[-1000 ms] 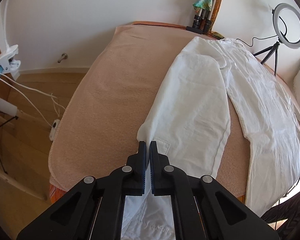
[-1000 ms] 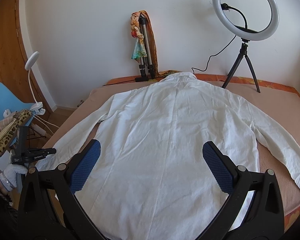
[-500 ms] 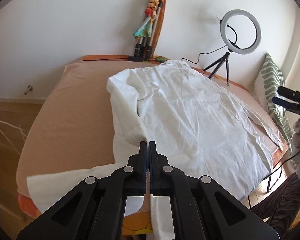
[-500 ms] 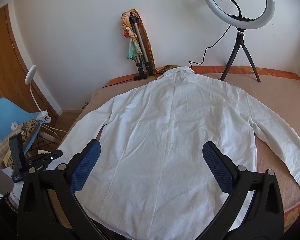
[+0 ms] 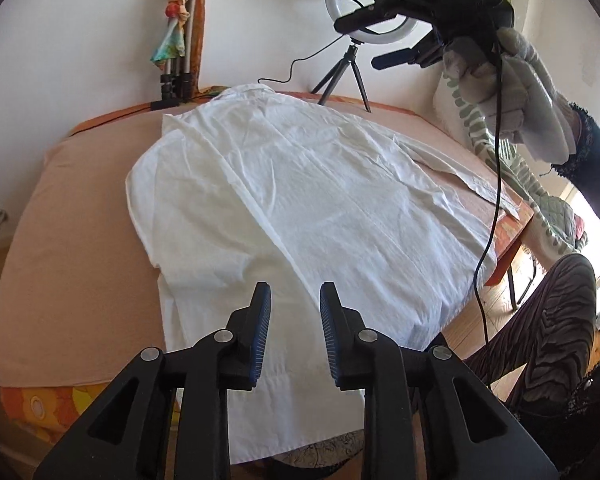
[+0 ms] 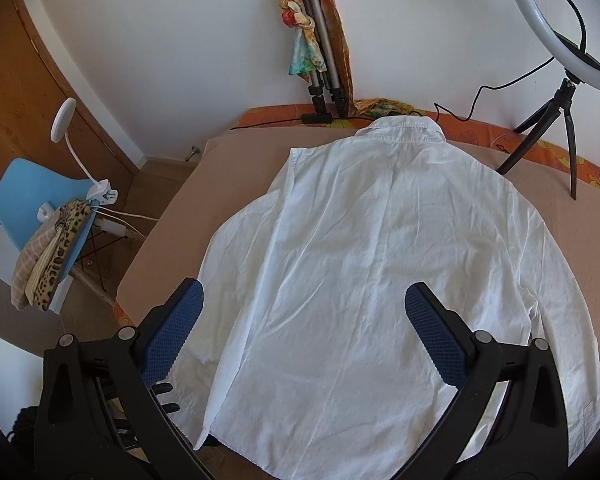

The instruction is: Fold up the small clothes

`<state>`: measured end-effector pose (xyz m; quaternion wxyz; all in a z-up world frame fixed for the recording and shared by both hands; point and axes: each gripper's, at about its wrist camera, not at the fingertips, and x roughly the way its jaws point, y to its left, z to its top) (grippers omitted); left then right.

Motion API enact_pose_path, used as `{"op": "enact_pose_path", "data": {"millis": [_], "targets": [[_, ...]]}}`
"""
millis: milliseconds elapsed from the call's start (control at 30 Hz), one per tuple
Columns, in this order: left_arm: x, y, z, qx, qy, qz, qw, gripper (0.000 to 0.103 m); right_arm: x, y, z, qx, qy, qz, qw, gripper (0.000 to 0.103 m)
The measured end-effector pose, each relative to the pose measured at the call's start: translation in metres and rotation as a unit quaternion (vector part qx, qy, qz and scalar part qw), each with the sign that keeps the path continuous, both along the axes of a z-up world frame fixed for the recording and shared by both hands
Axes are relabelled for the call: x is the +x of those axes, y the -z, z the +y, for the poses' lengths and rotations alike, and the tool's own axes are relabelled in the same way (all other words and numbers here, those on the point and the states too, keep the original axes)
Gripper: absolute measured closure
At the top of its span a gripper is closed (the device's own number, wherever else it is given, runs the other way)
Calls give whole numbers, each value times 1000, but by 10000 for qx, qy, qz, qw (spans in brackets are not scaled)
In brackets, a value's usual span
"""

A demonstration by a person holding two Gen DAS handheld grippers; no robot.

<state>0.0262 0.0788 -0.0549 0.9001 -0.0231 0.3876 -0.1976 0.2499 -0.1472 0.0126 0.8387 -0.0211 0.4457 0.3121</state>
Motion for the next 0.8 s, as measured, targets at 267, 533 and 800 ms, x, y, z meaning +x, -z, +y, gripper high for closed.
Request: {"op": "enact_pose_path", "data": {"millis": [267,533,800], "targets": [[-16,29,46,85,-846,435,9954,76,-20,104,59,-125,-663,856,9940,34],[-21,48,49,75,-1189,842,9893,71,-64,135,131,-726,-1354,775,9851,42],[-26,62,53,-254,-1259,1127,9853,67,-71,122,115,-1046,-1303,917,9817,41]]}}
